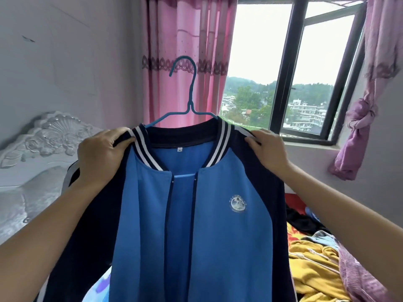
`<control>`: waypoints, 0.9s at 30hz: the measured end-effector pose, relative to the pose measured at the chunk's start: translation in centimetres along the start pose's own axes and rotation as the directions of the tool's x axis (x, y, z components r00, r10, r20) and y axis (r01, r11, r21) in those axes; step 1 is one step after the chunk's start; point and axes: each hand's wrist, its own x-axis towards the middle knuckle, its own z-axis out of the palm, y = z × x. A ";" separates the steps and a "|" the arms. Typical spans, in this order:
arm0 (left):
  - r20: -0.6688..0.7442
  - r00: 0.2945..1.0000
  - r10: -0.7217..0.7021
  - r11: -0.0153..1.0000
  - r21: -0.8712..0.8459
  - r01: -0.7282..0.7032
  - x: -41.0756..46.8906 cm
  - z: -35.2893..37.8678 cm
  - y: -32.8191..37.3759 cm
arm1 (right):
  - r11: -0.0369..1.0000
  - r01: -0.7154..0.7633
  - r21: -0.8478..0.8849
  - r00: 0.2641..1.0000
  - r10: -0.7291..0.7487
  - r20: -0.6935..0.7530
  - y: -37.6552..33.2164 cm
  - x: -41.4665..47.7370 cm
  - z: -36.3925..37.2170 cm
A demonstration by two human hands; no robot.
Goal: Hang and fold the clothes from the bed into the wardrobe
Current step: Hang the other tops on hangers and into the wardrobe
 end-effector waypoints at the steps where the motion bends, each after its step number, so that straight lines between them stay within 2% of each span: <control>1: -0.013 1.000 -0.025 1.000 -0.014 0.025 0.1 -0.1 0.0 | 0.981 0.060 -0.186 0.996 -0.070 -0.048 -0.3 -0.9 0.7; 2: -0.021 0.999 -0.045 0.998 -0.034 0.044 0.2 -0.3 0.0 | 0.948 0.093 -0.303 0.994 -0.108 -0.032 -0.3 -1.7 1.4; 4: -0.025 0.998 -0.065 0.997 -0.052 0.064 0.3 -0.7 0.1 | 0.922 0.154 -0.354 0.985 -0.115 0.130 -0.5 -2.2 1.2; 5: -0.025 0.998 -0.064 0.997 -0.048 0.062 0.2 -1.1 0.2 | 0.937 0.145 -0.319 0.981 -0.095 0.168 -0.6 -1.9 0.5; 8: -0.027 0.997 -0.073 0.995 -0.064 0.071 0.0 -1.9 0.5 | 0.984 -0.014 -0.179 0.987 0.042 0.152 -0.5 0.8 -2.5; 11: -0.014 0.998 -0.065 0.995 -0.082 0.064 0.1 -2.6 0.6 | 0.993 -0.061 0.097 0.926 0.020 0.377 -1.7 1.9 -3.6; 13: 0.007 0.999 -0.041 0.999 -0.026 0.041 -0.2 -3.2 0.6 | 0.978 -0.122 0.171 0.886 0.030 0.464 -2.4 1.2 -3.0; 16: 0.074 0.996 -0.040 0.999 -0.006 0.040 -0.9 -5.0 0.7 | 0.956 -0.181 0.231 0.910 0.073 0.409 -2.8 0.2 -1.8; 18: 0.131 0.987 -0.095 0.992 -0.076 0.105 -1.3 -6.8 1.1 | 0.934 -0.197 0.299 0.947 0.102 0.304 -3.0 -0.3 -1.4; 21: 0.232 0.951 -0.202 0.973 -0.060 0.221 -2.1 -10.3 2.6 | 0.903 -0.169 0.396 0.974 0.090 0.210 -3.8 -1.3 -1.3; 23: 0.355 0.890 -0.286 0.948 -0.030 0.317 -2.9 -13.0 3.9 | 0.885 -0.143 0.442 0.981 0.068 0.182 -4.0 -2.2 -1.4; 25: 0.484 0.786 -0.385 0.900 0.005 0.437 -4.0 -15.9 5.6 | 0.872 -0.119 0.475 0.982 0.033 0.186 -4.2 -3.2 -1.7; 27: 0.549 0.694 -0.466 0.842 0.034 0.539 -5.6 -19.0 7.3 | 0.867 -0.086 0.491 0.980 -0.015 0.199 -4.9 -4.2 -1.8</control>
